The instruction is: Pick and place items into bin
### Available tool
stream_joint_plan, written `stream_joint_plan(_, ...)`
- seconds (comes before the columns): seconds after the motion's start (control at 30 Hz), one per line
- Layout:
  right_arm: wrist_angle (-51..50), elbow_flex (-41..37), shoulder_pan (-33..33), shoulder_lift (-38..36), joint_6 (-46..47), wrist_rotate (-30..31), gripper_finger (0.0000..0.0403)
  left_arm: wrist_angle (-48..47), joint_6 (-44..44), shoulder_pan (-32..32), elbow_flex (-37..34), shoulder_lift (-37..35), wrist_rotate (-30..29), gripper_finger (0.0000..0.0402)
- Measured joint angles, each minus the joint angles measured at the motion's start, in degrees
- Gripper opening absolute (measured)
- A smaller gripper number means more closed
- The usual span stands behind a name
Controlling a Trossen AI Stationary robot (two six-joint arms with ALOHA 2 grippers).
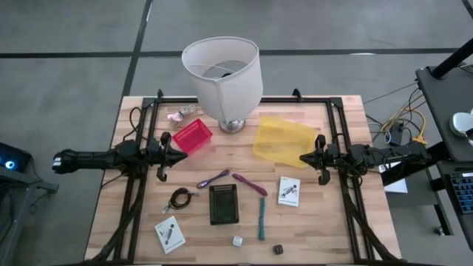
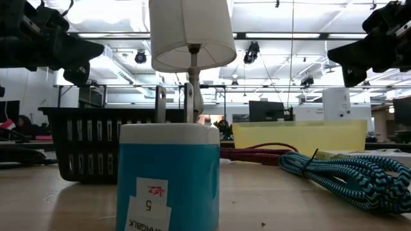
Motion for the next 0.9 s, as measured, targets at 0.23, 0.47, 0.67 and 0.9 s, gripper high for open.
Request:
stream_joint_plan(0.23, 1.63, -0.02, -0.04, 0.00, 0.15, 0.15, 0.0009, 0.01, 0.00, -0.02, 0.00, 0.01, 0.00, 0.0000)
stream_joint_plan(0.47, 14.29, -0.02, -0.04, -0.02, 15.82, 0.26, 0.0009, 4.97, -0.19, -0.02, 0.00, 0.01, 0.00, 0.0000)
stream_joint_plan(0.67, 24.45, 0.00, -0.04, -0.02, 24.50, 6.19, 0.0009, 14.89, -4.48, -0.02, 0.00, 0.01, -0.18, 0.0000)
stream_joint_plan(0.9, 26.24, 0.00, -0.04, 0.04, 26.68, 14.02, 0.0016, 29.02, -7.55, 0.01, 0.19, 0.53, -9.14, 0.0003)
